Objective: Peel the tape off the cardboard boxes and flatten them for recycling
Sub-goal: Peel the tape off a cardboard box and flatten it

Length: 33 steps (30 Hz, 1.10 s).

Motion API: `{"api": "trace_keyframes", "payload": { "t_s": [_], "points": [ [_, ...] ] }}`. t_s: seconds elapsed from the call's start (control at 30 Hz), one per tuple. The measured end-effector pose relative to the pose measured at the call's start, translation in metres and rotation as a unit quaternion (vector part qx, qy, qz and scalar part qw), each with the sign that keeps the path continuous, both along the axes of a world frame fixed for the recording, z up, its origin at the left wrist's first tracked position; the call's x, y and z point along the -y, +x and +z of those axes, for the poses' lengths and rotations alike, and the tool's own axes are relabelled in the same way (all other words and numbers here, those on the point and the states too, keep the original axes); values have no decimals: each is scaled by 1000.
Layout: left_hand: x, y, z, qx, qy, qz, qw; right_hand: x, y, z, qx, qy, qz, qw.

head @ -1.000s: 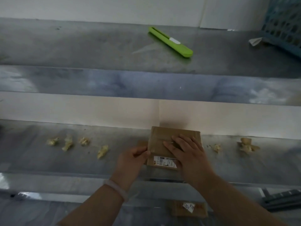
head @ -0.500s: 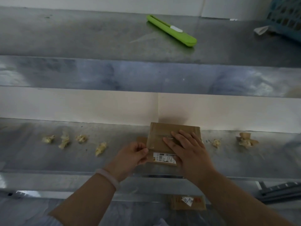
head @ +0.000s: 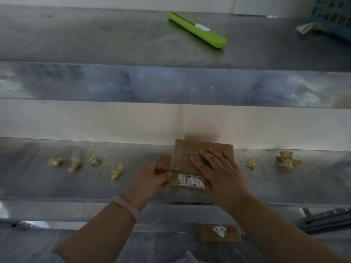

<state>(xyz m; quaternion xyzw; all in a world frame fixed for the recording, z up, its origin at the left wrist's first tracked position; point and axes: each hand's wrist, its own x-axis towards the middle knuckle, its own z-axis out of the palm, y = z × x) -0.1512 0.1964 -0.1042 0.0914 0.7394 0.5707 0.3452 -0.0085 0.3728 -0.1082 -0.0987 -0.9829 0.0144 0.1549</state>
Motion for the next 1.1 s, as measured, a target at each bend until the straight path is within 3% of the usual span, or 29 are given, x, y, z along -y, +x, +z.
{"api": "trace_keyframes", "payload": {
  "t_s": [0.23,0.43,0.5,0.57,0.63,0.73,0.83,1.1],
  "points": [
    [-2,3,-2,-116,-71,-60,989,1,-1,0,12,1,-6,1000],
    [1,0,9,-22,-30,-65,997,2,0,2,-1,-2,-7,1000],
    [3,-5,15,-29,-17,-63,997,2,0,2,1,-2,-5,1000],
    [2,-12,21,-94,-23,-34,995,1,0,3,7,-4,-5,1000],
    [-1,-21,26,-215,-42,-10,976,1,0,3,10,-5,-7,1000],
    [-5,-30,29,-409,-73,-32,909,0,0,1,6,-12,-7,1000],
    [-11,-36,24,-502,-78,-43,861,0,0,1,5,-13,-7,1000],
    [-17,-30,10,-427,-7,-72,902,1,1,3,9,-21,-10,1000]
  ]
}}
